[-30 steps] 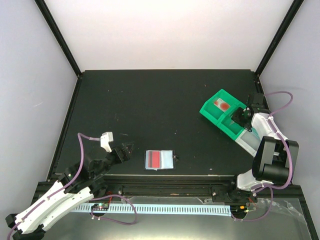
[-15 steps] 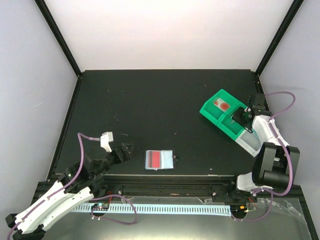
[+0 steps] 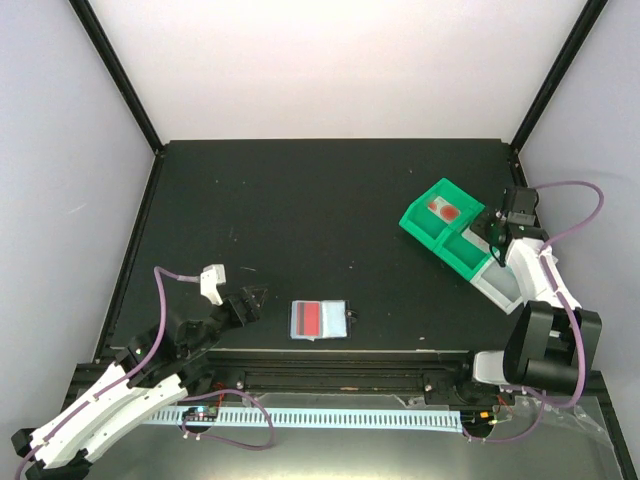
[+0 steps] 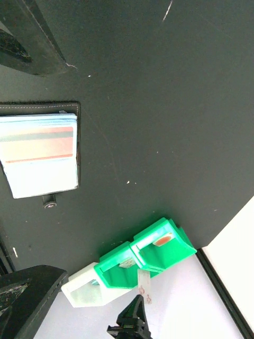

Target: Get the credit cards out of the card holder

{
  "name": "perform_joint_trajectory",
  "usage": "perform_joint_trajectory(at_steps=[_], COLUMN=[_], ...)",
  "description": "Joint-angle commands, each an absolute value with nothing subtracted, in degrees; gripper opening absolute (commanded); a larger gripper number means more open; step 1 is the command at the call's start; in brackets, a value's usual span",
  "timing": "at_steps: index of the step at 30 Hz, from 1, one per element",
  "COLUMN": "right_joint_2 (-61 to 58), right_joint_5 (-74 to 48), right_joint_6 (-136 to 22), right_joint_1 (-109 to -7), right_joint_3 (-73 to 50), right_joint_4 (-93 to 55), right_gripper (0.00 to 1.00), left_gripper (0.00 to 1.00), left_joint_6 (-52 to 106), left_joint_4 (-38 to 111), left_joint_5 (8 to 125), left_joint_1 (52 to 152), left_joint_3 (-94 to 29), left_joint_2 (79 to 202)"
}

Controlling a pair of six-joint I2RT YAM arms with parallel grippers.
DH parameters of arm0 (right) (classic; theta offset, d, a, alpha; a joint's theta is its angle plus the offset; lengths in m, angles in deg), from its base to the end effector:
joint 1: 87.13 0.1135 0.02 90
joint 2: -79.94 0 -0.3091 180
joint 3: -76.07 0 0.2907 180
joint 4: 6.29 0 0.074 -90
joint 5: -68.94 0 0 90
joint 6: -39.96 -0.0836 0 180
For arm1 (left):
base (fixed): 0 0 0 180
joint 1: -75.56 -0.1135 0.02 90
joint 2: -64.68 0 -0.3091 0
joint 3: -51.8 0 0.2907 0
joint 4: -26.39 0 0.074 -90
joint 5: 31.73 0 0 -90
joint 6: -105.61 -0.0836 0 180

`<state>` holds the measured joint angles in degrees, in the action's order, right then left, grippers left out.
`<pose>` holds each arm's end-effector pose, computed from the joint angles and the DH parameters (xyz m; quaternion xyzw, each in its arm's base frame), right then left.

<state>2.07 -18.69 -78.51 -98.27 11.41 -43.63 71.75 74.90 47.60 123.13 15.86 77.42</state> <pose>0.3324 -0.0619 0.2276 0.3123 0.8878 0.0701 0.3306 0.0970 -0.0832 0.2294 -0.1125 0.8351 -0.3704 0.3908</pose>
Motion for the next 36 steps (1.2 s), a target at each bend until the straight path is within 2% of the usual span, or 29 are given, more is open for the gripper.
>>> perform_joint_trajectory(at_steps=[1,5,16,36], right_joint_2=[5.40,5.16,-0.09,-6.19], right_joint_5=[-22.04,-20.45,-16.22,-14.36], right_joint_6=[-80.94,-82.40,-82.91,-82.61], right_joint_1=[-98.65,-98.69,-99.75,-101.96], right_joint_3=[14.93,17.38,19.53,21.29], right_joint_4=[-33.59,-27.31,-21.42,-17.49], right_gripper=[0.01,0.01,0.01,0.03], left_gripper=[0.99,0.99,0.99,0.99], left_joint_6=[71.86,71.64,70.68,70.83], left_joint_4=[74.88,74.54,73.28,72.14], left_joint_5=[47.99,48.20,49.30,49.92], left_joint_1=[122.84,122.84,122.84,122.84], left_joint_3=[15.90,15.90,16.60,16.87], left_joint_2=[77.28,78.05,79.45,80.24])
